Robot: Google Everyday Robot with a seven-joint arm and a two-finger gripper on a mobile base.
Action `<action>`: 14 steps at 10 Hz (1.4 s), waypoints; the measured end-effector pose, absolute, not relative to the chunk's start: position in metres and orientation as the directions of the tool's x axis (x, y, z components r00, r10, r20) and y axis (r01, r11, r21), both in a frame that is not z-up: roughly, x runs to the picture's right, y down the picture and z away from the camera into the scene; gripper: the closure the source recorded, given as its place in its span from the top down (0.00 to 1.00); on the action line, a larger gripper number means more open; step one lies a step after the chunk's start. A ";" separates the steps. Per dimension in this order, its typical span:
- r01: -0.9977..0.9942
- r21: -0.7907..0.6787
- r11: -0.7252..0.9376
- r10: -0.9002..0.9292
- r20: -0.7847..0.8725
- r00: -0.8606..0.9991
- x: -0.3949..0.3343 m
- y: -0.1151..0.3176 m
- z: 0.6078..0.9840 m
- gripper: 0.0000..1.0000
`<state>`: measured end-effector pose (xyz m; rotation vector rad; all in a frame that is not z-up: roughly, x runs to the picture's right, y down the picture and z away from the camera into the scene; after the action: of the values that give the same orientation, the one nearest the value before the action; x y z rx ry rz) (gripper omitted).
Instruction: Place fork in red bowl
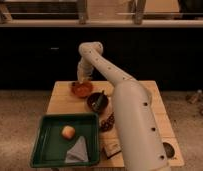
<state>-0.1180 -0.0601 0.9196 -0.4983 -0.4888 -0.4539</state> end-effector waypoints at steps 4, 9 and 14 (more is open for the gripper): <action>0.526 -0.354 0.774 -0.293 0.535 0.792 -0.125 -0.048 0.924 0.06; 0.518 -0.372 0.770 -0.302 0.503 0.810 -0.139 -0.041 0.930 0.55; 0.502 -0.391 0.772 -0.319 0.445 0.837 -0.135 -0.042 0.934 0.80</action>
<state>-0.1347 -0.0415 0.9338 -0.5229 -0.3687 -0.4558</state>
